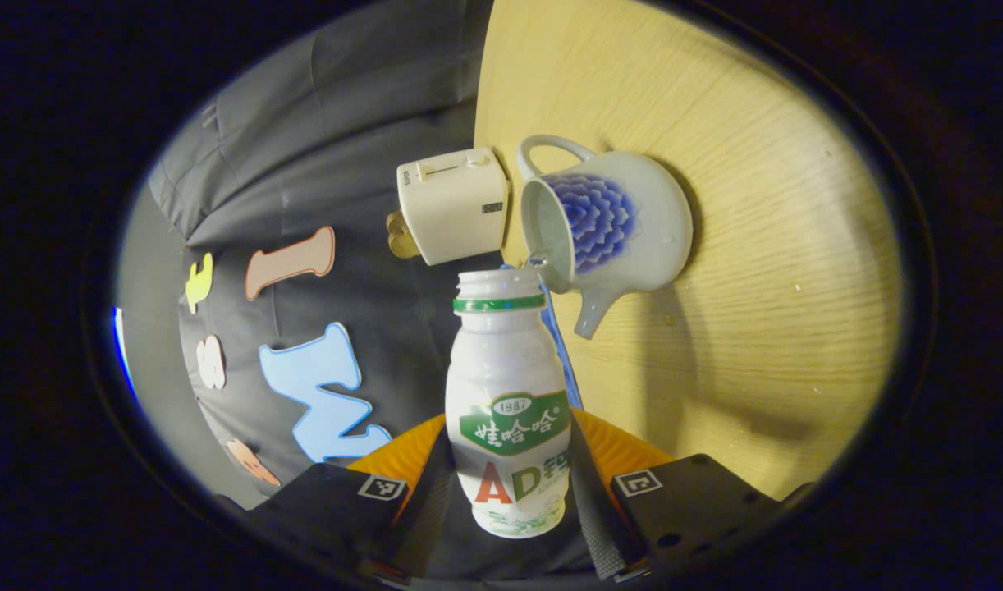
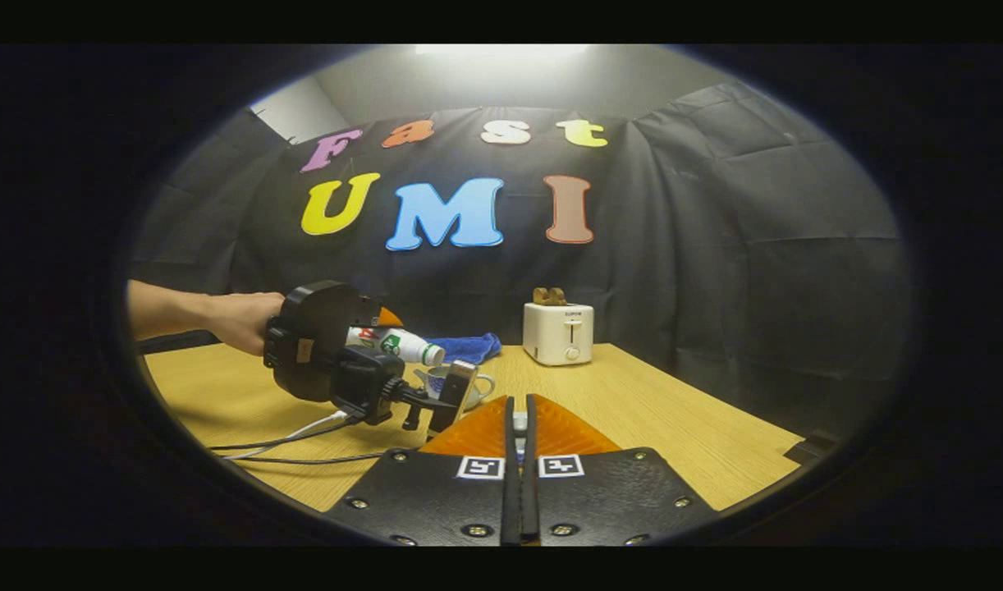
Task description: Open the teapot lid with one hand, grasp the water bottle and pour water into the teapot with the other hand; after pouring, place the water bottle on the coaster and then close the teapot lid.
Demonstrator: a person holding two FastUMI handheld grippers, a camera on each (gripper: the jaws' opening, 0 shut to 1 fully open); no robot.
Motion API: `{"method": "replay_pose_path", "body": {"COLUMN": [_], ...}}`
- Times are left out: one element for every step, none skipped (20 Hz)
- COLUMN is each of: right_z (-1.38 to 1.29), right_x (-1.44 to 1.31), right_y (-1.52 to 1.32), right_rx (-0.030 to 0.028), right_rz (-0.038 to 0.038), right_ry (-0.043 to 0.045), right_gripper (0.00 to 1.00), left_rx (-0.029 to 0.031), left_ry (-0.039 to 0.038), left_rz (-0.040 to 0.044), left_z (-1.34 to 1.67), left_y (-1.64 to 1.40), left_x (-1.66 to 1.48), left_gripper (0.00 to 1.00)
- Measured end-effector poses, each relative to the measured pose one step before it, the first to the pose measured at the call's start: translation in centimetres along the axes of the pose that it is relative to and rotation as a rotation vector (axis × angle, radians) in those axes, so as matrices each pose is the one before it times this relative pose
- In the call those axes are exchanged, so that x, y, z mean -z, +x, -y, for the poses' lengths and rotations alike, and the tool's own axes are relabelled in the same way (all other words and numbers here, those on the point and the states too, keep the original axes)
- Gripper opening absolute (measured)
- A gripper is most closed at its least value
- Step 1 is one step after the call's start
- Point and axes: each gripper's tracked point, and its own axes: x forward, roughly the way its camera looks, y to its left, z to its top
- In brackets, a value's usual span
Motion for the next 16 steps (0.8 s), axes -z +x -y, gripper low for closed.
{"method": "replay_pose_path", "body": {"right_z": [-0.033, 0.007, 0.001, 0.038, 0.044, 0.028, -0.011, 0.045, -0.02, -0.005, 0.014, 0.012, 0.011, 0.014, 0.059, -0.016], "right_x": [0.112, 0.049, 0.094, -0.085, 0.076, -0.049, -0.079, -0.065, -0.047, -0.071, -0.179, -0.025, -0.057, -0.103, -0.041, 0.014], "right_y": [-0.021, -0.002, 0.013, 0.012, 0.042, -0.043, -0.08, -0.014, -0.095, 0.026, -0.09, -0.05, 0.011, -0.087, -0.036, 0.013], "right_rx": [-0.00025, -0.00114, -0.00091, 0.00072, 0.00152, 0.00041, -0.00047, -0.00082, -0.001, -0.00032, -0.0003, -0.0004, -0.00108, 0.00024, -0.00004, -0.00094], "right_rz": [-0.00234, -0.00267, -0.00205, -0.00048, -0.00199, -0.00025, 0.00059, 0.00163, 0.00226, 0.0024, 0.00182, 0.00026, 0.00035, 0.00019, 0.00053, 0.00051], "right_ry": [-0.0015, 0.00238, 0.00323, 0.0016, -0.00068, -0.00009, 0.00134, 0.00091, -0.00161, -0.00135, -0.00073, 0.00181, 0.00251, 0.00125, 0.00119, 0.00168], "right_gripper": [0.0, 0.01, 0.0, 0.01, 0.0, 0.0, 0.0, 0.01, 0.01, 0.01, 0.0, 0.0, 0.0, 0.01, 0.0, 0.01], "left_rx": [0.00464, -0.00098, -0.00147, 0.00316, -0.0004, -0.0015, 0.00095, 0.00003, 0.00174, -0.00128, -0.00191, 0.00152, 0.00039, -0.00095, -0.00294, -0.00342], "left_ry": [0.00078, 0.00105, 0.00514, 0.0049, 0.00444, 0.00697, 0.00676, 0.00279, 0.00275, 0.00588, 0.00786, 0.00748, 0.00516, 0.00615, 0.00566, 0.00228], "left_rz": [-0.00214, -0.00126, -0.00173, -0.00286, -0.00092, -0.00104, -0.00163, 0.00144, 0.00136, 0.00082, -0.00125, -0.00148, -0.00094, -0.00137, -0.00079, 0.00021], "left_z": [0.116, 0.004, -0.097, -0.083, 0.019, -0.047, -0.038, -0.128, 0.059, -0.22, -0.154, -0.033, -0.068, -0.054, -0.128, -0.302], "left_y": [-0.075, 0.037, -0.126, -0.013, 0.017, 0.098, 0.019, 0.005, -0.022, -0.075, -0.056, -0.027, 0.011, -0.029, 0.09, -0.172], "left_x": [-0.003, 0.105, -0.019, 0.118, -0.021, 0.005, -0.056, -0.045, -0.106, -0.068, -0.093, 0.095, -0.004, 0.001, 0.033, 0.007], "left_gripper": [0.77, 0.77, 0.77, 0.77, 0.77, 0.77, 0.77, 0.77, 0.77, 0.77, 0.77, 0.77, 0.77, 0.77, 0.77, 0.77]}}
